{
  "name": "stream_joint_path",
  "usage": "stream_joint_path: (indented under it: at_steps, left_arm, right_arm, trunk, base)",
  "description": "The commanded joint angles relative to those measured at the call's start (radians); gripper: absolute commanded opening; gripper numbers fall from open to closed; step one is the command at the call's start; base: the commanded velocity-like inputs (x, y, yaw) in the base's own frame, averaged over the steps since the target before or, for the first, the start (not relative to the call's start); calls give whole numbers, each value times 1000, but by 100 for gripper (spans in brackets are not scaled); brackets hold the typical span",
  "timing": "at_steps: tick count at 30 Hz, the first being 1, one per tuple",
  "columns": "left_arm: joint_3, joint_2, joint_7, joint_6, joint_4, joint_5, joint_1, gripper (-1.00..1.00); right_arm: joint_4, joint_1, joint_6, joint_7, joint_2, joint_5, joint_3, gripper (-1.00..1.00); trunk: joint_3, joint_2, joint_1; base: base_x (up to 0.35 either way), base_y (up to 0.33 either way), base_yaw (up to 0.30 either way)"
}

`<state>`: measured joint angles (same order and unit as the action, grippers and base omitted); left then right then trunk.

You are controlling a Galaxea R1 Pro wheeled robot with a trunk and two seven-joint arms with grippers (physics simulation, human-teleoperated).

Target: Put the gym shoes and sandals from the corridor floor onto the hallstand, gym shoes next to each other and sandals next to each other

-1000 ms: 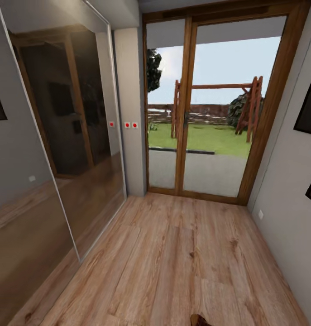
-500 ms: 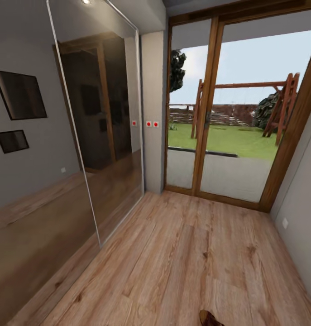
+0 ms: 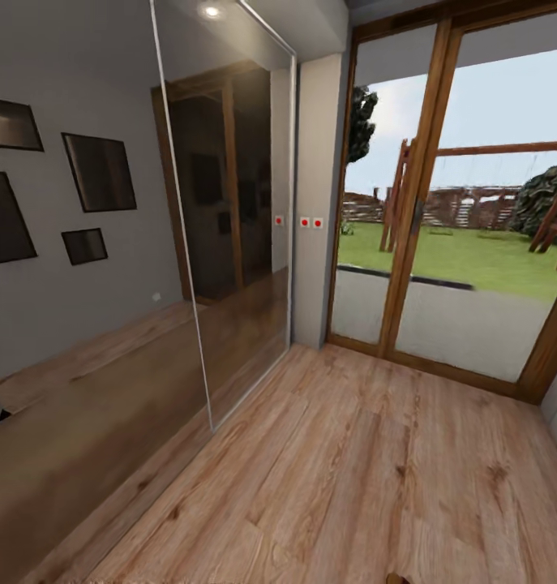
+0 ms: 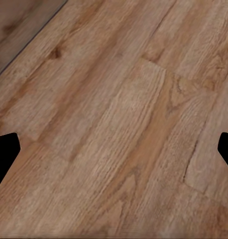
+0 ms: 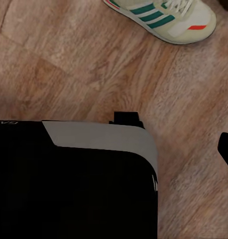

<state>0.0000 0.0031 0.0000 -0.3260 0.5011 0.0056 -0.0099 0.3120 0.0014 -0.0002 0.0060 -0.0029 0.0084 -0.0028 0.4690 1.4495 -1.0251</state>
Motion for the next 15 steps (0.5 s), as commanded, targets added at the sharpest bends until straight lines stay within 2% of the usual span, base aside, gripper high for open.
stream_joint_path:
  at_steps: [1, 6, 15]
  left_arm:
    - [0, 0, 0, -3, -1, 1, -1, 100]
    - [0, 0, 0, -2, -1, 2, -1, 100]
    - [0, 0, 0, -3, -1, 2, -1, 100]
  right_arm:
    - [1, 0, 0, 0, 0, 1, 0, 100]
    - [1, 0, 0, 0, 0, 1, 0, 100]
    - [1, 0, 0, 0, 0, 1, 0, 100]
  trunk:
    - [1, 0, 0]
    - [1, 0, 0]
    - [29, 63, -34]
  base:
    - [0, 0, 297]
    - [0, 0, 297]
    - [0, 0, 297]
